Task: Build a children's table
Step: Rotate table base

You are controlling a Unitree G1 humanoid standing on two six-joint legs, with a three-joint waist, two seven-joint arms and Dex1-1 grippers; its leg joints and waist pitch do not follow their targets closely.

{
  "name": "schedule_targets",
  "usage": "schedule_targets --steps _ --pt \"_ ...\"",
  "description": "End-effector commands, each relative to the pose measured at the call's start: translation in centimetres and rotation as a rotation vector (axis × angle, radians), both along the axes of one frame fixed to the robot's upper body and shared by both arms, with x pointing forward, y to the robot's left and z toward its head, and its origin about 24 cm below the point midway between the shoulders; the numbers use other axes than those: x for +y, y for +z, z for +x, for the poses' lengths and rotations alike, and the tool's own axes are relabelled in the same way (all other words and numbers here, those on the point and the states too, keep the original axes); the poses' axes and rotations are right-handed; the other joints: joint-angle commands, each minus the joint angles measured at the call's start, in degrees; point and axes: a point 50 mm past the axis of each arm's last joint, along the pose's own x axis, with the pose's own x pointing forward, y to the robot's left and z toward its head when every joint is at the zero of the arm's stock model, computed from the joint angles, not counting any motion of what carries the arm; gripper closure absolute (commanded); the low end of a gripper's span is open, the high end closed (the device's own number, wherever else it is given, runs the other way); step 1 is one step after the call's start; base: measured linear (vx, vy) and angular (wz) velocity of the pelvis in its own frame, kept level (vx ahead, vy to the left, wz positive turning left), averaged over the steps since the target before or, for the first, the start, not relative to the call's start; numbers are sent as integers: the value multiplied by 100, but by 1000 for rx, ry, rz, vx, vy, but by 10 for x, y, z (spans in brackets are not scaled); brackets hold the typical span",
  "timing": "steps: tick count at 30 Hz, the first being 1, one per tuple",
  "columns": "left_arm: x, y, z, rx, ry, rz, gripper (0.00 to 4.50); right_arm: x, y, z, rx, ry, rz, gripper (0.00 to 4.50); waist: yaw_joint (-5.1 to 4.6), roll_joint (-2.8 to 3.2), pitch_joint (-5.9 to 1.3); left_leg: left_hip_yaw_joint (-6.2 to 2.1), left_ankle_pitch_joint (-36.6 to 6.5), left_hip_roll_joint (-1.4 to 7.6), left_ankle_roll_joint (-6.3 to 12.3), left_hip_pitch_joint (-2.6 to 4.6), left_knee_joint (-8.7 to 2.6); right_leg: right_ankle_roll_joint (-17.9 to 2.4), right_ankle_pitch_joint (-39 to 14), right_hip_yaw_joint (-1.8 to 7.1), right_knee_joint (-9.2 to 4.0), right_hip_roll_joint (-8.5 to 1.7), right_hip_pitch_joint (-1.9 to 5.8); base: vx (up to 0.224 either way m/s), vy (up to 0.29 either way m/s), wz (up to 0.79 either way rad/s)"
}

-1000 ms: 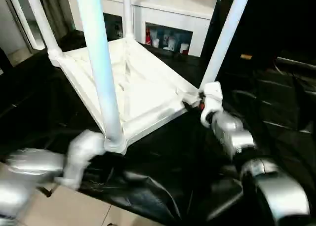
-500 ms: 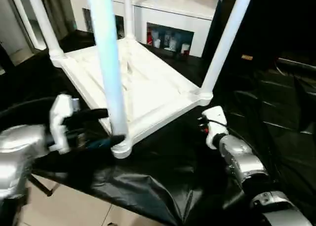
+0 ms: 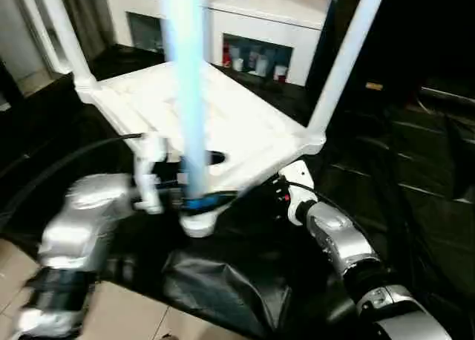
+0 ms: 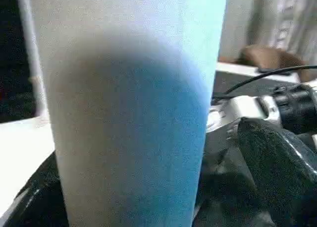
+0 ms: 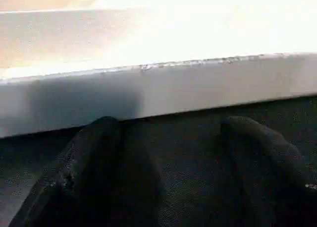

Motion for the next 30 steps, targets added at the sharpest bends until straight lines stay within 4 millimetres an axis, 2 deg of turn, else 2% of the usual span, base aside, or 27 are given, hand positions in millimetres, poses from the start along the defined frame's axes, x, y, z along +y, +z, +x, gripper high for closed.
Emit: schedule_targets --steps 1,2,3,4,7,8,9,10,11,13,15,16,19,22,25,27,29,30 --pt "-43 9 -4 -62 -173 1 4 12 7 4 -18 41 11 68 2 98 -366 -107 -1725 232 -253 112 -445 -1231 -1330 230 -388 -303 226 0 0 0" --pt "-43 9 -4 -62 -173 1 4 12 7 4 -18 41 11 68 -12 89 -363 -104 -1718 227 -236 107 -442 -1226 -1328 231 -397 -299 226 0 0 0" --pt "-54 9 -3 -65 -188 2 4 13 8 5 -22 46 13 68 -30 71 -367 -110 -1655 217 -202 81 -438 -1223 -1314 223 -395 -304 252 0 0 0" --pt "-59 9 -2 -63 -193 1 4 13 9 5 -23 47 14 68 -28 69 -371 -107 -1650 220 -193 91 -431 -1222 -1317 222 -397 -307 249 0 0 0" --pt "-72 7 1 -80 -202 17 4 12 10 6 -28 44 9 68 -62 66 -379 -109 -1551 218 -135 59 -412 -1265 -1260 220 -397 -321 276 0 0 0" --pt "-74 6 2 -79 -200 22 4 12 10 7 -29 43 7 68 -75 64 -380 -107 -1541 226 -113 68 -407 -1293 -1228 216 -399 -316 269 0 0 0" --pt "-82 4 6 -118 -180 49 4 10 10 8 -31 33 4 68 -77 106 -379 -114 -1544 223 -107 66 -409 -1303 -1222 214 -402 -313 271 0 0 0" --pt "-82 3 6 -120 -179 50 4 10 10 8 -31 33 4 68 -93 86 -377 -102 -1623 224 -93 89 -402 -1306 -1265 210 -427 -299 252 0 0 0" --pt "-84 1 9 -125 -153 69 4 8 10 8 -34 24 0 68 -98 83 -379 -110 -1633 224 -89 69 -408 -1316 -1282 206 -422 -301 272 0 0 0" --pt "-85 -4 27 -159 1 150 4 -2 11 11 -48 -28 -29 68 -110 98 -375 -108 -1704 221 -99 92 -404 -1290 -1312 202 -434 -282 250 0 0 0" --pt "-81 -7 36 -175 84 195 4 -10 11 12 -50 -68 -40 68 -111 80 -378 -120 -1729 209 -109 75 -401 -1242 -1424 195 -436 -293 277 0 0 0" --pt "-77 -8 40 -177 118 213 4 -15 12 13 -50 -90 -49 68 -109 95 -387 -134 -1677 210 -99 62 -396 -1230 -1433 194 -428 -316 292 0 0 0" --pt "-54 -15 44 -159 160 269 4 -37 15 15 -61 -163 -56 68 -103 104 -400 -120 -1545 217 -36 67 -380 -1355 -1156 190 -409 -310 286 0 0 0" --pt "-42 -19 36 -145 130 293 4 -50 17 13 -70 -168 -65 68 -100 122 -382 -111 -1568 215 4 66 -380 -1384 -1207 186 -410 -301 290 0 0 0" --pt "-31 -26 20 -87 11 309 4 -63 20 8 -75 -150 -70 68 -100 150 -371 -104 -1659 228 12 83 -385 -1384 -1378 190 -424 -295 250 0 0 0" --pt "-24 -32 7 -23 -88 311 4 -76 21 0 -75 -89 -89 68 -71 153 -361 -107 -1747 246 -6 97 -401 -1395 -1436 194 -431 -300 252 0 0 0" --pt "-21 -36 8 -24 -92 321 4 -82 23 -5 -76 -44 -105 68 -21 191 -350 -97 -1835 244 -26 126 -413 -1411 -1433 193 -443 -276 217 0 0 0" --pt "-19 -39 10 -38 -76 344 4 -84 25 -8 -73 3 -112 68 -9 182 -341 -88 -1914 241 -29 137 -413 -1394 -1489 192 -454 -264 206 0 0 0"
